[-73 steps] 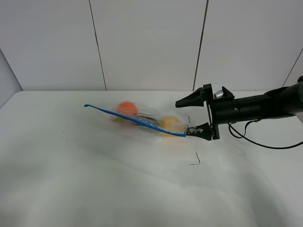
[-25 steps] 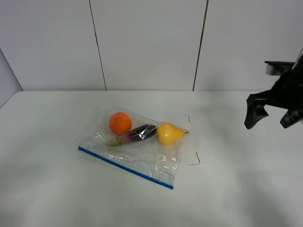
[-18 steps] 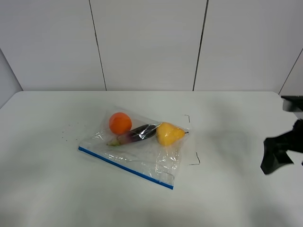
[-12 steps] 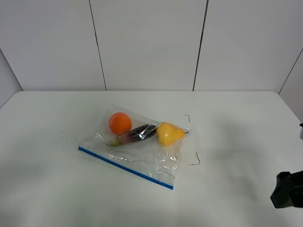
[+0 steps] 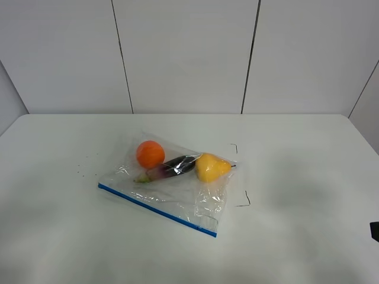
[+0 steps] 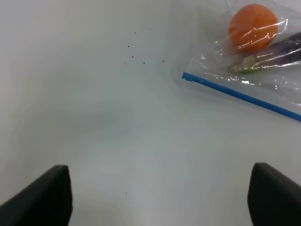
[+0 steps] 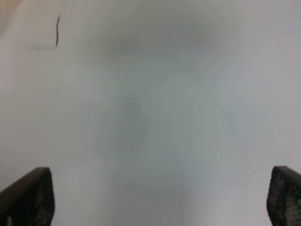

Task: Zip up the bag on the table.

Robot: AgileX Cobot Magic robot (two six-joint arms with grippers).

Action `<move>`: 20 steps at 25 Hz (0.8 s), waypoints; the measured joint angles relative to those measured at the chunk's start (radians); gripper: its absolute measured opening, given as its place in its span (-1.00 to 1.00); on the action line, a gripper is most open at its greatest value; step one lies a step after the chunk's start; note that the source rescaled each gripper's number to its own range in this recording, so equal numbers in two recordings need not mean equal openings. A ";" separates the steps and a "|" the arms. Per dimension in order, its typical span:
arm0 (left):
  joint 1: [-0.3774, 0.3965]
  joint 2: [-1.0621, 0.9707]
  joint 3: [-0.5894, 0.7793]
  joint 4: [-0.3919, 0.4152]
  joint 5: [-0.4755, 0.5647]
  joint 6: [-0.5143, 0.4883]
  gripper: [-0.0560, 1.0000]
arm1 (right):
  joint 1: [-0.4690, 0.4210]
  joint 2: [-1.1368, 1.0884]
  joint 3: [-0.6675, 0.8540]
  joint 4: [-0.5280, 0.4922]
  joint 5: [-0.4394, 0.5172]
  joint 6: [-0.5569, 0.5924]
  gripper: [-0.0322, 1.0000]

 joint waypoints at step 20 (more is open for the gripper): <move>0.000 0.000 0.000 0.000 0.000 0.000 0.99 | 0.047 -0.094 0.004 0.015 0.000 0.009 1.00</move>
